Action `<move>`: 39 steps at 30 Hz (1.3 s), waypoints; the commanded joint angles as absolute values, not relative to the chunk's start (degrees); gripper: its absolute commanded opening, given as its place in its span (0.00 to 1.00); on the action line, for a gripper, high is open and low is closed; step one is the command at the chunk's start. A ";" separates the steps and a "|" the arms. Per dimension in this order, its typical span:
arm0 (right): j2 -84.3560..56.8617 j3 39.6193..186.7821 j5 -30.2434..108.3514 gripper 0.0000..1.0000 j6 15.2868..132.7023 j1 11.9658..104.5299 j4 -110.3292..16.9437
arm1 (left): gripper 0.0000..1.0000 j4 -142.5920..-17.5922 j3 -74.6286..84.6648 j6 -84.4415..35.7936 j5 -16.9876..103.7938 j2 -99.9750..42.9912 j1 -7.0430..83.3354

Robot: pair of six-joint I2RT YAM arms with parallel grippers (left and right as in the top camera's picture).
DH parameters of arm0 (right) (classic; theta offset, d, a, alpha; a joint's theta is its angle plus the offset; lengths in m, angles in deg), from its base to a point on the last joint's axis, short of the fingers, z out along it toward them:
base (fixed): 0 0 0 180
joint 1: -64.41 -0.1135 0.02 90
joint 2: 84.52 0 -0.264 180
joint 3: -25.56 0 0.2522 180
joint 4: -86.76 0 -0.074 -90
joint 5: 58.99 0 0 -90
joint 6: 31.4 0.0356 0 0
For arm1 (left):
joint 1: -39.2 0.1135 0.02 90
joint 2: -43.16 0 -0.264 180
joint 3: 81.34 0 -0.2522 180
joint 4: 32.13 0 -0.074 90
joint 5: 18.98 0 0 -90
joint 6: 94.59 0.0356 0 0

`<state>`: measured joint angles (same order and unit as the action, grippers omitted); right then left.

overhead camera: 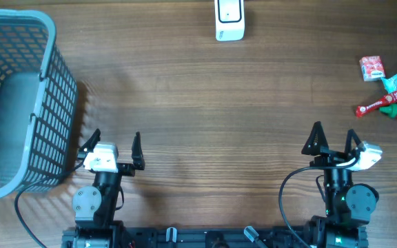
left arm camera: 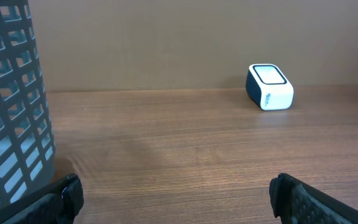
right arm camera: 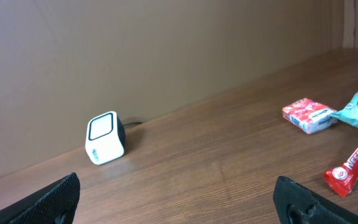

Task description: Scan the item barcode

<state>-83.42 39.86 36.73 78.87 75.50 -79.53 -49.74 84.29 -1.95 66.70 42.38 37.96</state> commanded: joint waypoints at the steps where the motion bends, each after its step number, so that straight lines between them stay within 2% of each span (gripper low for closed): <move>1: -84.25 39.68 34.50 1.00 78.04 75.90 -79.58 | 1.00 -50.03 84.58 -2.50 67.27 42.84 37.59; 3: -84.25 39.68 34.52 1.00 77.38 75.90 -79.58 | 1.00 -50.03 84.58 -2.50 67.27 42.84 37.59; 8: -84.25 39.68 39.48 1.00 65.69 75.90 -80.23 | 1.00 -50.03 84.58 -2.50 67.25 42.84 37.59; 35: -83.98 39.68 39.24 1.00 64.75 75.90 -79.97 | 1.00 -50.03 84.58 -2.50 67.27 42.84 37.61; 39: -84.16 39.68 39.17 1.00 64.71 72.97 -79.97 | 1.00 -50.03 84.58 -2.50 67.25 42.84 37.59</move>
<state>-83.42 39.84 38.91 65.78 75.33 -79.95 -49.74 84.29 -1.95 66.68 42.38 37.96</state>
